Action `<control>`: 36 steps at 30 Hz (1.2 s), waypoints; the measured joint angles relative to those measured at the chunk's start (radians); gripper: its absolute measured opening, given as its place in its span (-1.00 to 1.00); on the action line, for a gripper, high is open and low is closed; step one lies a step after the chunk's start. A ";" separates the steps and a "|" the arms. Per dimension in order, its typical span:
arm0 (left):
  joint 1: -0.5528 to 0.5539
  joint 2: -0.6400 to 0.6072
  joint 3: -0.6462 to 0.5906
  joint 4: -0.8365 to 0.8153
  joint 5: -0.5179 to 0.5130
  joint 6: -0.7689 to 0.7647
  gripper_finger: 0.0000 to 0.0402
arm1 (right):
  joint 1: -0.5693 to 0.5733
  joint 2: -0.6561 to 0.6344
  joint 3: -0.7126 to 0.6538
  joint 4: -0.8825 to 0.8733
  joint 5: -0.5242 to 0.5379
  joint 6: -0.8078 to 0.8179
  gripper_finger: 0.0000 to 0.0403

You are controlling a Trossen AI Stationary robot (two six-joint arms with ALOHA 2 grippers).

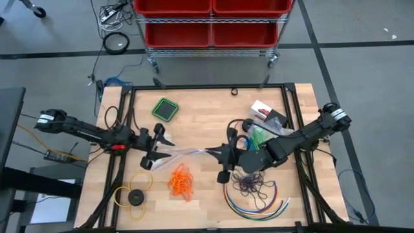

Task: Sort rubber bands
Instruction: Open the transparent zip bag

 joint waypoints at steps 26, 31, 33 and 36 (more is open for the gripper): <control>-0.095 0.361 0.098 0.469 -0.220 0.149 -0.04 | -0.078 -0.040 0.000 0.052 -0.070 0.004 -1.00; -0.096 0.396 0.175 0.456 -0.119 0.149 -0.04 | -0.078 -0.040 0.000 0.049 -0.068 0.008 -1.00; -0.096 0.401 0.192 0.439 -0.120 0.142 -0.06 | -0.078 -0.040 0.000 0.048 -0.068 0.008 -1.00; -0.095 0.402 0.197 0.425 -0.120 0.139 -0.19 | -0.078 -0.040 0.000 0.047 -0.065 0.008 -1.00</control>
